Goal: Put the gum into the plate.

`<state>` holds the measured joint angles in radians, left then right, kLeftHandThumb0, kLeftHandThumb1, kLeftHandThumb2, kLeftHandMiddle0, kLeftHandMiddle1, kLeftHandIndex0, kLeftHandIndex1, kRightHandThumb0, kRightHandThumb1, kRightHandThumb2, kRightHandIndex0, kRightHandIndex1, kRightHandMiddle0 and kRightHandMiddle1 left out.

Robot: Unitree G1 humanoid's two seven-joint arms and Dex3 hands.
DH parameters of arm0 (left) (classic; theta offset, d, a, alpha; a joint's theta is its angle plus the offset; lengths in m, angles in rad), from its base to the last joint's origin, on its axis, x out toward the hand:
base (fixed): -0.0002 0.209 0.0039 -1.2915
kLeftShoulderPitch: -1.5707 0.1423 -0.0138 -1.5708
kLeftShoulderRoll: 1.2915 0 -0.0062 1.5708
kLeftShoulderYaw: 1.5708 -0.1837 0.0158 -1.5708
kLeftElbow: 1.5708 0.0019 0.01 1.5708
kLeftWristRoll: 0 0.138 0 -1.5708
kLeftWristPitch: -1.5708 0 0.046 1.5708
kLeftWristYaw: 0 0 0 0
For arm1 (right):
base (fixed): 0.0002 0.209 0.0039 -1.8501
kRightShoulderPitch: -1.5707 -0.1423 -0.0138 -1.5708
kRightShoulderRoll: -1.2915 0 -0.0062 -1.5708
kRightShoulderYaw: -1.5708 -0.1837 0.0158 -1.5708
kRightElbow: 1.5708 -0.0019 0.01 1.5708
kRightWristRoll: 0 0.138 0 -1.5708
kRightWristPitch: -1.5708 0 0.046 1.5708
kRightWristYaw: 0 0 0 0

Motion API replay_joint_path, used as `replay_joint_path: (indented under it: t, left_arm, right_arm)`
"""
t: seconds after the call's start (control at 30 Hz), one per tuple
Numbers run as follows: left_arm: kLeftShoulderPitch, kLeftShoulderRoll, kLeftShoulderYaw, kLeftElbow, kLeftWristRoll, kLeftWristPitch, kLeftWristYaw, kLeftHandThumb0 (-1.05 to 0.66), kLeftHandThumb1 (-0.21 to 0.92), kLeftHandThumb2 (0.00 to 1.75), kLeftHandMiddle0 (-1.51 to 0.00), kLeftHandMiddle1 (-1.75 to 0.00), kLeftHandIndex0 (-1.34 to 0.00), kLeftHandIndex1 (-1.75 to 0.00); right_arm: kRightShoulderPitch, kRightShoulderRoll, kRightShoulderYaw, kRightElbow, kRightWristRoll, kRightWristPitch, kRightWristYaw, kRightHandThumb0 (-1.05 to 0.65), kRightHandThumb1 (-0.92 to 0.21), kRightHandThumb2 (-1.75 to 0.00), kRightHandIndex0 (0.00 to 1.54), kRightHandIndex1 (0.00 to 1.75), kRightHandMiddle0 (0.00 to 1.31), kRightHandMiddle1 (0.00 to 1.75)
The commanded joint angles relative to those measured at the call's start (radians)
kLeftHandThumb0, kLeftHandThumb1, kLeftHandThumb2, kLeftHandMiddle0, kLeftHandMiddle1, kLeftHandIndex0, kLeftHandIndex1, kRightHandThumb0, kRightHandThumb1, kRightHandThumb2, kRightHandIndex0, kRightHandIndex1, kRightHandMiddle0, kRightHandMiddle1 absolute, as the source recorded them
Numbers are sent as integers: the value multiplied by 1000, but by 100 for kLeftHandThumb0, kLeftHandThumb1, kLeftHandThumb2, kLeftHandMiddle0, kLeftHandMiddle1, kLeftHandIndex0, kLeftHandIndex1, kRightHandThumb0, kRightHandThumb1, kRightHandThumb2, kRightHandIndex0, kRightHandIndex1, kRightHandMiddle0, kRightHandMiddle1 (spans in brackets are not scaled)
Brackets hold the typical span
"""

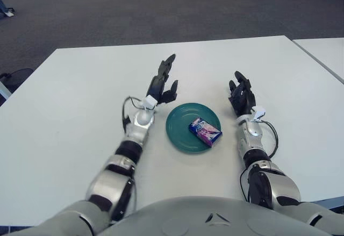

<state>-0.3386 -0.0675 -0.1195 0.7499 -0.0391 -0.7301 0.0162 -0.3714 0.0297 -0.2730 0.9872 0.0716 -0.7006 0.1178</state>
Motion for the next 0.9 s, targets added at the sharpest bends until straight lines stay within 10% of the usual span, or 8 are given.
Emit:
replay_joint_path:
  t: [0.0,0.87]
  left_arm:
    - [40,-99,106,57,-125,-43,25,-101,92,88,-1,0,0,-7]
    - [236,-118,135,52,-121,-44,-25,-94,92,91,-14,-1,-1,-31]
  right_arm:
    - [254,46,37,114,-50,-89,-56,-79,-92,-88,20,0,0,40]
    - [278,36,72,98,-66,-114,-81,-79,-92,-88,19,0,0,36]
